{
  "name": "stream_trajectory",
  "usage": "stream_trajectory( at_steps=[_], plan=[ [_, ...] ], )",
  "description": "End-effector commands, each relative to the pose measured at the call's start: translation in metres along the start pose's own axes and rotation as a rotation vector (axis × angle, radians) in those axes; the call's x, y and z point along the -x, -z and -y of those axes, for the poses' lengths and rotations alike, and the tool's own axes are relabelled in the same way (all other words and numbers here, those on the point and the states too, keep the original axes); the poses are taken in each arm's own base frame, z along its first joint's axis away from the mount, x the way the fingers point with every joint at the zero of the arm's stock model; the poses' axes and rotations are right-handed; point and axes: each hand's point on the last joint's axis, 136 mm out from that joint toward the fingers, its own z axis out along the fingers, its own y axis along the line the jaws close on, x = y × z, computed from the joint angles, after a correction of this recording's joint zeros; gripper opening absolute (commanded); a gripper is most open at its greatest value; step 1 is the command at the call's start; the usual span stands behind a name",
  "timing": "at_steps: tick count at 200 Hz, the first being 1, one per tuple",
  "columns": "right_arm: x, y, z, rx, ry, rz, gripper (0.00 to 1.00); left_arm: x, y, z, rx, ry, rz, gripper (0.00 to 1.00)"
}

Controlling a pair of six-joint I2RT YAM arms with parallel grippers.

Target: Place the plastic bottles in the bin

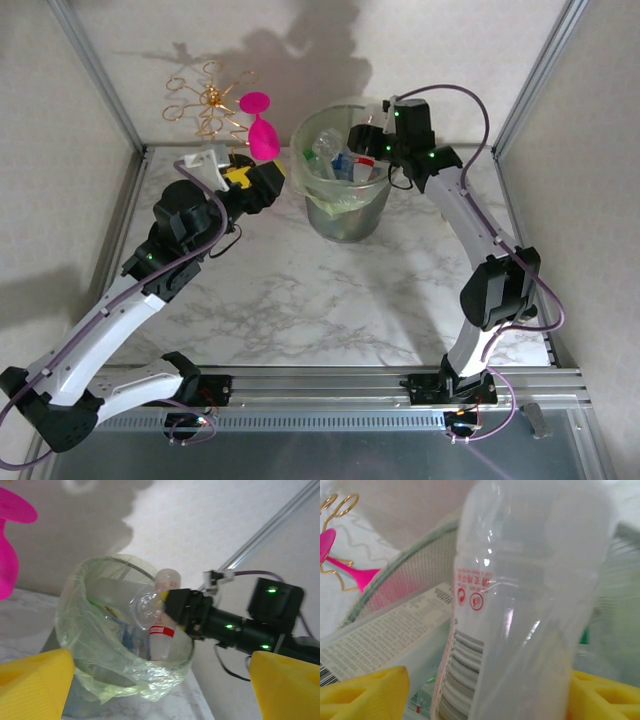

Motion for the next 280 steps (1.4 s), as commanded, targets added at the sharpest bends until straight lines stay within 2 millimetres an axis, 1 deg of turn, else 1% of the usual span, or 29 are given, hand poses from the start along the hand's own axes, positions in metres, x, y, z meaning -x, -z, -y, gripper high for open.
stream_trajectory(
  at_steps=[1, 16, 29, 41, 43, 58, 64, 82, 101, 116, 124, 141, 159, 175, 183, 197, 213, 226, 244, 256, 266, 280],
  plan=[
    [0.043, 0.043, 0.003, -0.077, 0.044, 0.137, 0.71, 0.009, -0.006, -0.004, 0.065, -0.031, 0.022, 0.88],
    [0.049, 0.048, 0.003, -0.076, 0.052, 0.156, 0.66, 0.007, -0.016, -0.006, 0.083, -0.038, 0.011, 0.85],
    [0.053, 0.050, 0.005, -0.084, 0.058, 0.160, 0.62, 0.004, -0.028, -0.007, 0.097, -0.044, -0.005, 0.82],
    [0.055, 0.051, 0.007, -0.091, 0.061, 0.165, 0.56, 0.001, -0.041, -0.006, 0.103, -0.050, -0.022, 0.79],
    [0.055, 0.050, 0.007, -0.089, 0.062, 0.164, 0.55, -0.002, -0.045, -0.008, 0.107, -0.051, -0.031, 0.79],
    [0.053, 0.047, 0.007, -0.079, 0.071, 0.158, 0.42, -0.006, -0.064, -0.004, 0.099, -0.050, -0.051, 0.73],
    [0.051, 0.045, 0.006, -0.071, 0.072, 0.148, 0.40, -0.008, -0.071, -0.003, 0.098, -0.052, -0.059, 0.71],
    [0.038, 0.030, 0.005, -0.043, 0.077, 0.087, 0.34, -0.011, -0.088, -0.001, 0.096, -0.056, -0.069, 0.64],
    [0.020, 0.012, 0.017, -0.066, 0.075, 0.031, 0.32, -0.010, -0.100, 0.001, 0.088, -0.054, -0.062, 0.60],
    [0.003, -0.001, 0.025, -0.067, 0.065, -0.019, 0.31, -0.010, -0.109, 0.002, 0.085, -0.059, -0.064, 0.59],
    [-0.006, -0.007, 0.025, -0.056, 0.060, -0.043, 0.30, -0.011, -0.113, 0.000, 0.092, -0.060, -0.066, 0.59],
    [-0.016, -0.011, 0.023, -0.035, 0.061, -0.065, 0.30, -0.011, -0.121, -0.001, 0.095, -0.066, -0.074, 0.59],
    [-0.011, -0.003, 0.020, -0.032, 0.074, -0.044, 0.29, -0.011, -0.126, -0.002, 0.099, -0.071, -0.081, 0.59],
    [0.002, 0.012, 0.016, -0.039, 0.084, -0.001, 0.30, -0.005, -0.132, -0.001, 0.096, -0.084, -0.065, 0.58],
    [0.010, 0.021, 0.013, -0.040, 0.088, 0.024, 0.32, -0.001, -0.136, -0.001, 0.099, -0.091, -0.054, 0.58],
    [0.022, 0.037, 0.007, -0.035, 0.089, 0.065, 0.35, 0.002, -0.148, -0.005, 0.110, -0.092, -0.059, 0.54],
    [0.031, 0.054, -0.001, -0.015, 0.086, 0.097, 0.38, 0.000, -0.161, -0.008, 0.104, -0.084, -0.092, 0.47],
    [0.033, 0.066, -0.008, 0.011, 0.081, 0.106, 0.40, 0.000, -0.167, -0.013, 0.110, -0.093, -0.108, 0.42],
    [0.031, 0.082, -0.013, 0.035, 0.073, 0.117, 0.41, 0.010, -0.168, -0.023, 0.136, -0.103, -0.083, 0.34],
    [0.029, 0.093, -0.015, 0.048, 0.069, 0.132, 0.42, 0.012, -0.171, -0.030, 0.139, -0.090, -0.085, 0.30],
    [0.026, 0.100, -0.016, 0.058, 0.066, 0.139, 0.42, 0.008, -0.176, -0.033, 0.124, -0.081, -0.105, 0.28],
    [0.020, 0.104, -0.017, 0.071, 0.063, 0.131, 0.42, -0.007, -0.186, -0.036, 0.120, -0.088, -0.159, 0.24]
  ],
)
